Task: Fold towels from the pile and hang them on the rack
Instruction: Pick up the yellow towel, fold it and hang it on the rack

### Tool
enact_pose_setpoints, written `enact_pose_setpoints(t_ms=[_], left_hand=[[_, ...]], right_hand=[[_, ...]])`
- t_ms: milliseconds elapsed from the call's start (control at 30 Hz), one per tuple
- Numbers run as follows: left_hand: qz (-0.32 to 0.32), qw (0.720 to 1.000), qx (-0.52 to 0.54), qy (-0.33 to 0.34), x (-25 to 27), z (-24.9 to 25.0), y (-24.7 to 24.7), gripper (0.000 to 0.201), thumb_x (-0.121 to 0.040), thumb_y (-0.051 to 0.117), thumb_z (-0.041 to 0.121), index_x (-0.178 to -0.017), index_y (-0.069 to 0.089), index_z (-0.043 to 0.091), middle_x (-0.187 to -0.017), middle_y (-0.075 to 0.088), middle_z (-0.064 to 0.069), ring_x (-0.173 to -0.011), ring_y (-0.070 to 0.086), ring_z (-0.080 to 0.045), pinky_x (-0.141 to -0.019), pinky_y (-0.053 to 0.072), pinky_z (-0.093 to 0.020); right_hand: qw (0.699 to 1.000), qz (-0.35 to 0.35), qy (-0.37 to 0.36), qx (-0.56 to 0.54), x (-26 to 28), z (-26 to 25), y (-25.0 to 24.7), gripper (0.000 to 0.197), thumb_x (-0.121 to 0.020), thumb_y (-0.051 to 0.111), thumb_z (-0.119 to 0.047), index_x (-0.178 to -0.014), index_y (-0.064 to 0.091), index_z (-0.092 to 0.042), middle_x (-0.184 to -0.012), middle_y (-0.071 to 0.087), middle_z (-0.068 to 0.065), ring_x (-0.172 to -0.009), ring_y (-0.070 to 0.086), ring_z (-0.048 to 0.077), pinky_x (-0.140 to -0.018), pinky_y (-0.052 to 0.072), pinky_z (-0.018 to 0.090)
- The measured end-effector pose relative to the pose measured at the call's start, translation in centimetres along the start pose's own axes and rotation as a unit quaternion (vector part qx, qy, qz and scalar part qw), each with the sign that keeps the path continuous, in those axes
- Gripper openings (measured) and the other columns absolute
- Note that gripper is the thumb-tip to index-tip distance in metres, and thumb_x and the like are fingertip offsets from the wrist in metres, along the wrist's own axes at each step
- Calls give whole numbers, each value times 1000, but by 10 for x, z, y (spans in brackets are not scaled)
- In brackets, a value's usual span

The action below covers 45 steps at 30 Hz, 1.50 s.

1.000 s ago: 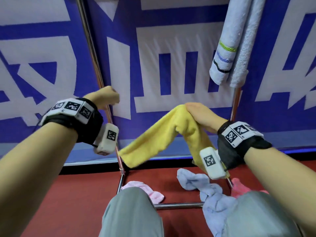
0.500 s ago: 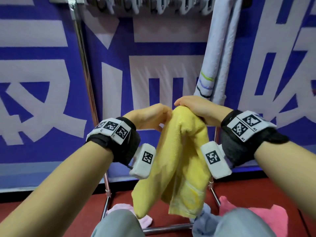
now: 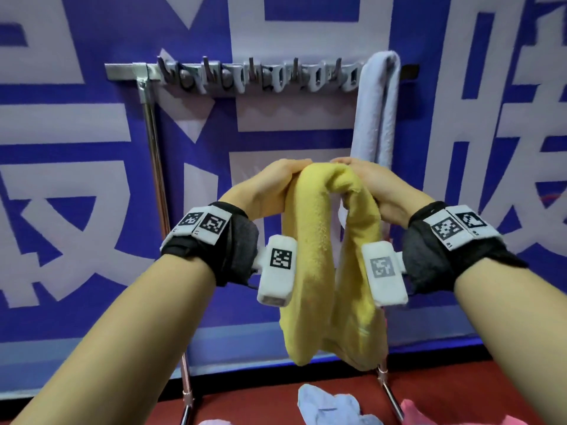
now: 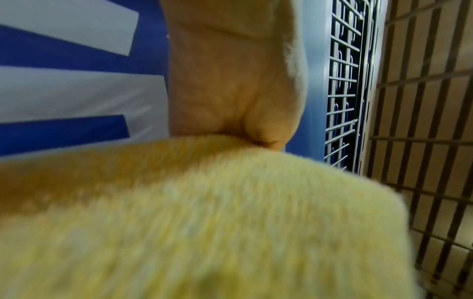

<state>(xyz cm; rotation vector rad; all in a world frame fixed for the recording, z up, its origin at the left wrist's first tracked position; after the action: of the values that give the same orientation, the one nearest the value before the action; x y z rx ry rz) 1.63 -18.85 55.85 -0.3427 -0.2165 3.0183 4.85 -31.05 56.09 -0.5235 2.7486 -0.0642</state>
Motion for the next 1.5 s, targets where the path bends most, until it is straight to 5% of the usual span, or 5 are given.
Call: enact_pose_setpoints(t_ms=[133,467,933,1167,1500], left_hand=[[16,998,-22,48,-19,28,7,28,-99,42,21,-81,62,15,-48,58,7,-42,50,-6,-46,42,-19],[106,974,144,137,-84,84,-4,34,-93,40,15,-60,38,16,-39,40,6,-34,39,-9,-38,34,-13],[160,943,253,147,-194,114,-45,19,-87,43,21,-75,55,11,-77,46,-10,-81,44,-30,-82,36,-42],[132,974,137,122,-212,111,-49,36,-96,39,18,-66,57,10,-54,53,-3,-51,52,-17,-51,44,-25],[159,983,-7,96,-212,84,-48,19,-83,58,23,-90,60,5,-81,58,-14,-73,56,-23,-64,48,-29]], right_hand=[[996,-25,-34,-85,-14,-14,-12,22,-95,44,-11,-85,62,-18,-54,59,-7,-48,51,4,-46,44,18],[978,-65,-82,-182,-75,-48,-25,24,-96,44,-17,-82,63,-14,-66,54,1,-57,52,7,-53,44,18],[958,-13,-155,-242,-185,-132,-69,14,-96,40,-5,-94,52,-13,-78,58,10,-65,59,20,-54,54,28],[972,1,-152,-177,-215,-131,-63,12,-95,44,-6,-102,54,-11,-82,60,9,-70,60,20,-64,54,33],[986,23,-126,-104,-219,-91,-59,16,-92,44,-10,-95,59,-10,-92,63,21,-89,61,35,-92,49,49]])
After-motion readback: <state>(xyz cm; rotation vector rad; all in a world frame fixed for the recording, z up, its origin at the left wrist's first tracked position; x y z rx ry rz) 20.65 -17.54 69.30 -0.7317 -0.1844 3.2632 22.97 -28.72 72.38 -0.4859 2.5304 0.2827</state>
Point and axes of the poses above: each hand's wrist, its own x-axis away from the middle knuckle, its own y-axis out of the palm, z = x × y, the point moved 8 cm from there along -x, towards the middle knuckle
